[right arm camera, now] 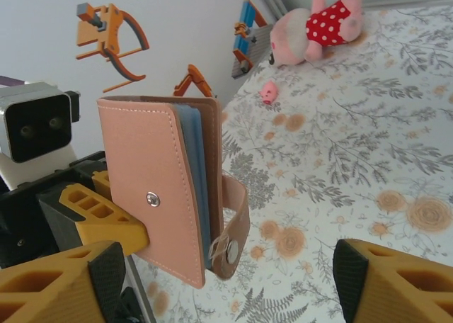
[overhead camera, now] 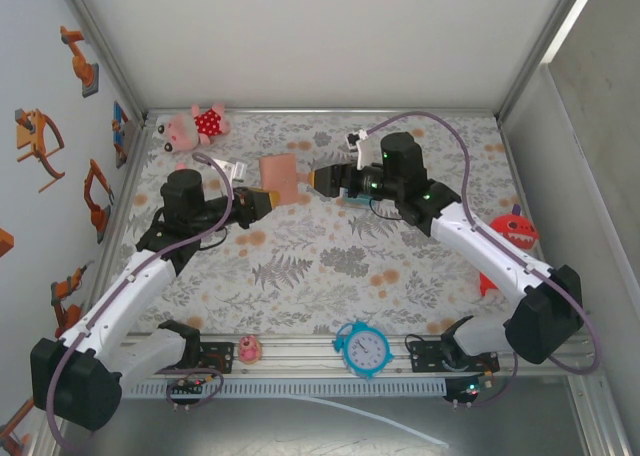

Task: Take the credit cards out of the card holder

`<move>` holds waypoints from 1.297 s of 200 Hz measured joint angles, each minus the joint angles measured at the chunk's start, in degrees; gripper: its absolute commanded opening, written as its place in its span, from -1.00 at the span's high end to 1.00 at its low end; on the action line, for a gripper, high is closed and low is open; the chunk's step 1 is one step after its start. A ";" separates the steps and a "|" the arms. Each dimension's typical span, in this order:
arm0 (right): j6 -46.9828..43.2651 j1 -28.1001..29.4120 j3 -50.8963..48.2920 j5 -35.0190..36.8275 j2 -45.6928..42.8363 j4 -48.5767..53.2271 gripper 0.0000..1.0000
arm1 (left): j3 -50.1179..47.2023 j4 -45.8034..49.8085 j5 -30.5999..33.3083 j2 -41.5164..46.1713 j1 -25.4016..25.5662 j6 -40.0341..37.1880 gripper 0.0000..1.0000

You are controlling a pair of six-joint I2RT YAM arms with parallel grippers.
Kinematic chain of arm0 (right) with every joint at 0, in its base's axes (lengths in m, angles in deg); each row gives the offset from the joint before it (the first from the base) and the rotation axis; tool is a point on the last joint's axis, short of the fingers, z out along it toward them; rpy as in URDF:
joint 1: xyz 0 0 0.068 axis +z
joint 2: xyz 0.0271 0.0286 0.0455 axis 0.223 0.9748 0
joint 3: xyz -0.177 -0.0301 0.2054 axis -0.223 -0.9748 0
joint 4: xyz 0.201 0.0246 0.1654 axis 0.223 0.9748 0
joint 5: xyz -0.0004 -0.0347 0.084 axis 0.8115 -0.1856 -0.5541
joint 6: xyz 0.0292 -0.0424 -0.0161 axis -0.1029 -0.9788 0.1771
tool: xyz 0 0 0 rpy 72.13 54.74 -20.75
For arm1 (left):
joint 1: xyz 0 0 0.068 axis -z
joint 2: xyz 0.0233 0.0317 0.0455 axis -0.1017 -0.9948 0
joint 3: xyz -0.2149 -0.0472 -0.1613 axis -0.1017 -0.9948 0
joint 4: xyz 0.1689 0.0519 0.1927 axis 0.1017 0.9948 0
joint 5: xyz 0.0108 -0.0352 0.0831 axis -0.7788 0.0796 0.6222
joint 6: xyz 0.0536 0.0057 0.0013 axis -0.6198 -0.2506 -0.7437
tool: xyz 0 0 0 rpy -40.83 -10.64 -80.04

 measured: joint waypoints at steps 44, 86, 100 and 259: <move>1.90 0.00 -2.29 -3.13 0.02 -4.44 -0.55 | 0.00 -3.63 -4.13 -0.17 -0.07 0.92 1.00; 3.26 0.00 -3.13 -5.46 0.00 -7.26 -0.05 | 0.00 -7.93 -8.11 -0.61 -0.07 4.02 1.00; 3.21 0.00 -3.17 -6.10 0.00 -7.78 0.10 | -0.02 -8.98 -9.14 -0.44 -0.07 4.70 1.00; 11.54 -0.09 -5.62 -16.68 1.60 -24.30 0.26 | -1.22 -17.05 -12.87 -0.02 -0.04 10.32 1.00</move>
